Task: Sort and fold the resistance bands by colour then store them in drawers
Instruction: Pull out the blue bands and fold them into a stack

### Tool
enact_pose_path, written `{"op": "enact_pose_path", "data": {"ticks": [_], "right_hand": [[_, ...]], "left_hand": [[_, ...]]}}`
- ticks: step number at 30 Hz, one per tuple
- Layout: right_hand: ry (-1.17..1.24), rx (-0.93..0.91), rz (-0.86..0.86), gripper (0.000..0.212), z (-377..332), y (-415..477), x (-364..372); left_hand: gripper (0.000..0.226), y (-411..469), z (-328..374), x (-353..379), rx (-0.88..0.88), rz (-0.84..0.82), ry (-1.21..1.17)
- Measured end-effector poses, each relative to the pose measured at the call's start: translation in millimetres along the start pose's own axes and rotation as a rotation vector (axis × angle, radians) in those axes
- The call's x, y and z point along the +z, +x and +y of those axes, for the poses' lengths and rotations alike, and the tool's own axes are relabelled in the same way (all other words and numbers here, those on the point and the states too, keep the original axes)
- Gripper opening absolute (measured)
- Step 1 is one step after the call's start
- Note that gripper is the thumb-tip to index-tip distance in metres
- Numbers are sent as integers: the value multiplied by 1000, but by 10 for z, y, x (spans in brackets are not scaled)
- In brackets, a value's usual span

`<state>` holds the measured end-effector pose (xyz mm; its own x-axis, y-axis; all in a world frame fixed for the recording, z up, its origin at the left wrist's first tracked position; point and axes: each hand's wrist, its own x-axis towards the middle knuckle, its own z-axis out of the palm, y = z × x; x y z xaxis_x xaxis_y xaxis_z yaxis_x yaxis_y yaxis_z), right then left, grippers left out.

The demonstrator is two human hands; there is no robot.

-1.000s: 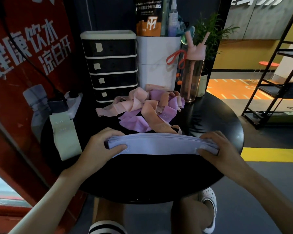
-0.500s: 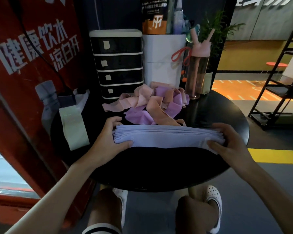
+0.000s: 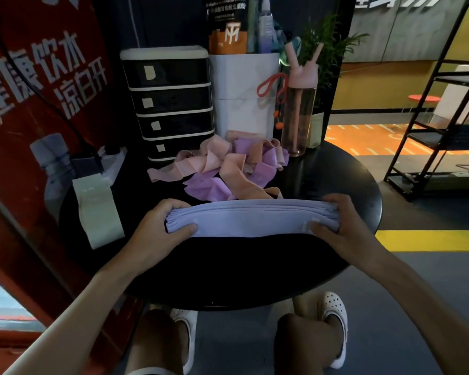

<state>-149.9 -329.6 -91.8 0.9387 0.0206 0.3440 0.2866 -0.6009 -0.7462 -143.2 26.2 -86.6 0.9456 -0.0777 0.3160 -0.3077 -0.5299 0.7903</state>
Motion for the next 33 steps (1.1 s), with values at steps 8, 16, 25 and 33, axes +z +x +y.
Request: {"op": "enact_pose_path", "data": {"ticks": [8,16,25,33], "right_hand": [[99,16,83,31,-36,-26,14],[172,14,116,52,46,-56,28],[118,-12,190,46,16,-89,44],[75,33,186,45,-21,-87,33]], "left_hand": [[28,2,-43,-4,-42,151,-120],[31,-10,-54,-17,-62,43,-74],[25,-36,2,-5,-95,45,-85],[20,-60,74,1,-63,32,-131]]}}
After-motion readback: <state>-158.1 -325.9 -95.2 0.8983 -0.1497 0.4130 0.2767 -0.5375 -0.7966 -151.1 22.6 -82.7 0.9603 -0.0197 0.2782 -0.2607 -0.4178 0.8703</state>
